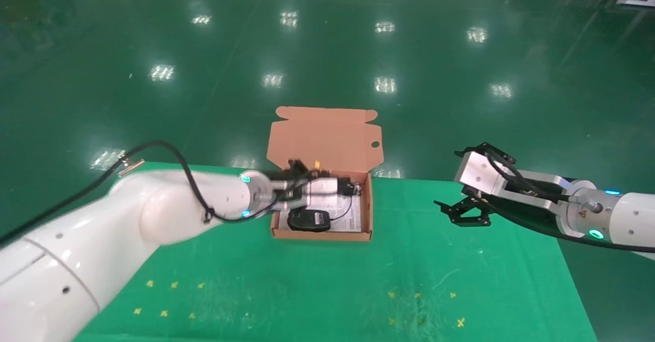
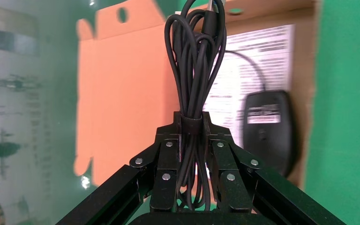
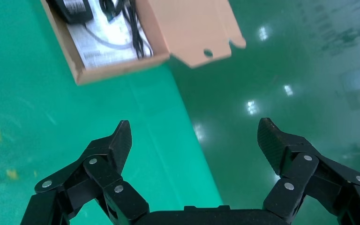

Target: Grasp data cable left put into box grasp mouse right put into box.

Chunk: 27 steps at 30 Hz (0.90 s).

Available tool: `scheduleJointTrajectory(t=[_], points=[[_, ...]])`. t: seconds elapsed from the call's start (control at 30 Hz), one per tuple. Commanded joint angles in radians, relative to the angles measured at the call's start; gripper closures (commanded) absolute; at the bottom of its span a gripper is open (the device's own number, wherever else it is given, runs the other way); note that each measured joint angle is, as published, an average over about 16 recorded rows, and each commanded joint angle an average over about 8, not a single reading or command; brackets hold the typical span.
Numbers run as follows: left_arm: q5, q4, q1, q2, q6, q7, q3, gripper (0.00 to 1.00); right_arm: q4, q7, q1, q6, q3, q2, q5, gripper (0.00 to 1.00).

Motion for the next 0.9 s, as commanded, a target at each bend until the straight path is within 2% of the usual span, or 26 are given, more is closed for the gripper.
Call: scheduleJointTrajectory(t=[0.03, 0.2, 0.67, 0.9], points=[[-0.021, -0.005, 0.005, 0.001, -0.018, -0.002, 0.032, 0.64, 0.025, 0.043, 0.009, 0.003, -0.015, 0.018, -0.032, 0.0], [-0.041, -0.001, 0.007, 0.002, -0.032, -0.005, 0.057, 0.02, 0.044, 0.071, 0.017, 0.004, -0.029, 0.031, -0.06, 0.0], [-0.071, -0.04, -0.021, -0.036, -0.018, -0.029, 0.039, 0.0, 0.057, 0.066, 0.04, -0.015, -0.026, 0.047, -0.075, 0.0], [-0.081, -0.033, -0.093, -0.045, -0.046, -0.055, 0.012, 0.0, 0.108, 0.072, 0.129, -0.102, -0.031, 0.078, -0.153, 0.0]])
